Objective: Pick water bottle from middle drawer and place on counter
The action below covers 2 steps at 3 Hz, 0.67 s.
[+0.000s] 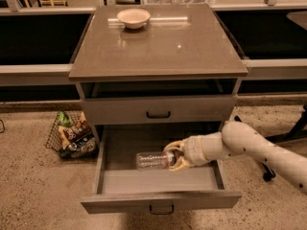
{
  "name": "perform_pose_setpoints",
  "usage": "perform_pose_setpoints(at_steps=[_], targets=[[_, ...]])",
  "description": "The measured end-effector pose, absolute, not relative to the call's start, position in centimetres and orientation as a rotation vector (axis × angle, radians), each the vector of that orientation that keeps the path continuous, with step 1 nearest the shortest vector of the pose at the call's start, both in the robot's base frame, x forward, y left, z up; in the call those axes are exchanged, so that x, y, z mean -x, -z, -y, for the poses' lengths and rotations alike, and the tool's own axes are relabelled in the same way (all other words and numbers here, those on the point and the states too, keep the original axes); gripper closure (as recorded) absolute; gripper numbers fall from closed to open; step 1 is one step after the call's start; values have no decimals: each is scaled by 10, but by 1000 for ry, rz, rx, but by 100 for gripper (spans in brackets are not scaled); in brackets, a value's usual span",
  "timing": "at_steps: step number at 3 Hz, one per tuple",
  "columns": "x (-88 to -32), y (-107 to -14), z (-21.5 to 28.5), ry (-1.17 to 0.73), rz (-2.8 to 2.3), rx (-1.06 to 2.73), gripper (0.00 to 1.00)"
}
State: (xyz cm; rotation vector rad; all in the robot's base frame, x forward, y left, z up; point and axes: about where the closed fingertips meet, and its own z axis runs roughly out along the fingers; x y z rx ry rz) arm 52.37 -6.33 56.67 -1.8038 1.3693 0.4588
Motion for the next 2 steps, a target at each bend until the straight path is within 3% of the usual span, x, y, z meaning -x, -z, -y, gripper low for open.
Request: perform_pose_setpoints(at_steps=[2], targets=[[-491,-689,47,-128,-1315,1986,100]])
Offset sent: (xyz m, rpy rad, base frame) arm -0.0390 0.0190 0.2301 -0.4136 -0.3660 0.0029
